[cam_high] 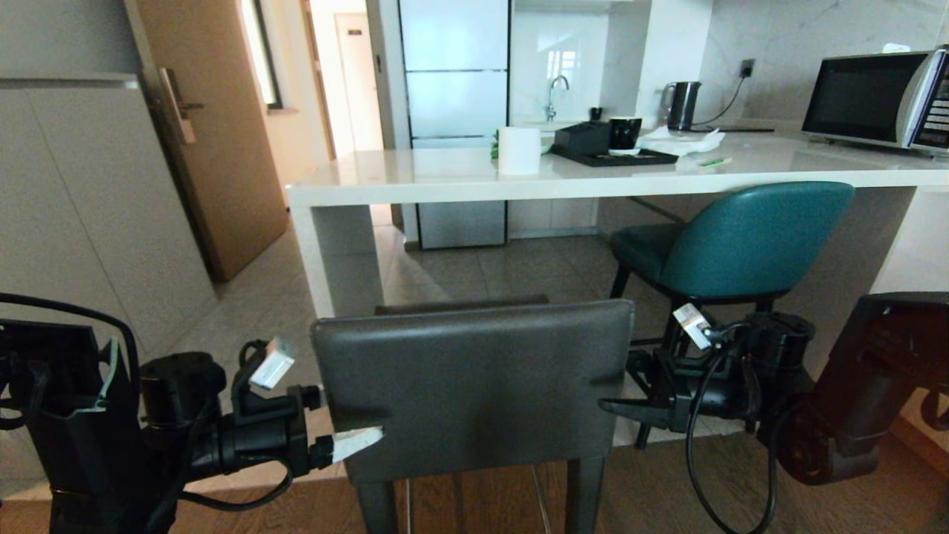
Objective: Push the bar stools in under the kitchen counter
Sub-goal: Pull the gray chair out from under the dining table
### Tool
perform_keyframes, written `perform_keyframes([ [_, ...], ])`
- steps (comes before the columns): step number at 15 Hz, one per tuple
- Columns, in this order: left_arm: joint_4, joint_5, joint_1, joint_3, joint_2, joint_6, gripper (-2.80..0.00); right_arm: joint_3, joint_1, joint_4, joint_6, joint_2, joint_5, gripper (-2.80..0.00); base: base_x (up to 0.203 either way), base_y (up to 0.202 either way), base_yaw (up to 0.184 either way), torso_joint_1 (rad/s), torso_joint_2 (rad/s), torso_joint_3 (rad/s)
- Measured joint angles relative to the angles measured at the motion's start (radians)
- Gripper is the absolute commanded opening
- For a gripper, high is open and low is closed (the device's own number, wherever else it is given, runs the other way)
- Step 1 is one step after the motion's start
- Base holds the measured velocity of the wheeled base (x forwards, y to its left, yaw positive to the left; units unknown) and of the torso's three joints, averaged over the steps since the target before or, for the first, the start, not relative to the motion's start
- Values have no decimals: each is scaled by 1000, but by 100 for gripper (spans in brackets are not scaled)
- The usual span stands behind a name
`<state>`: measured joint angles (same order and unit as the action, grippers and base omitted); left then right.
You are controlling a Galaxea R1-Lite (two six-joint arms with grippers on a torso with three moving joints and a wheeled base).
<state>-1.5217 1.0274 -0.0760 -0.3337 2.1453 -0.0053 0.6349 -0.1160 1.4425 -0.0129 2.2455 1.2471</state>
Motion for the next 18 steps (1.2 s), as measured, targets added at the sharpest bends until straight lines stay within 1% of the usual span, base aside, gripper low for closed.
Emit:
perform_keyframes([
  [3, -4, -2, -3, 58, -15, 1, 0, -66, -12, 76, -2, 0, 0, 0, 0, 0, 0, 0, 0, 0],
  [5, -2, -1, -3, 85, -30, 0, 0, -107, -22, 82, 2, -2, 2, 0, 0, 0, 0, 0, 0, 0],
  [12, 2, 3, -16, 131, -81, -4, 0, -127, -26, 77, 1, -17, 4, 0, 0, 0, 0, 0, 0, 0],
  [18, 0, -6, -4, 142, -78, 9, 0, -128, -9, 77, 6, -15, -2, 0, 0, 0, 0, 0, 0, 0],
])
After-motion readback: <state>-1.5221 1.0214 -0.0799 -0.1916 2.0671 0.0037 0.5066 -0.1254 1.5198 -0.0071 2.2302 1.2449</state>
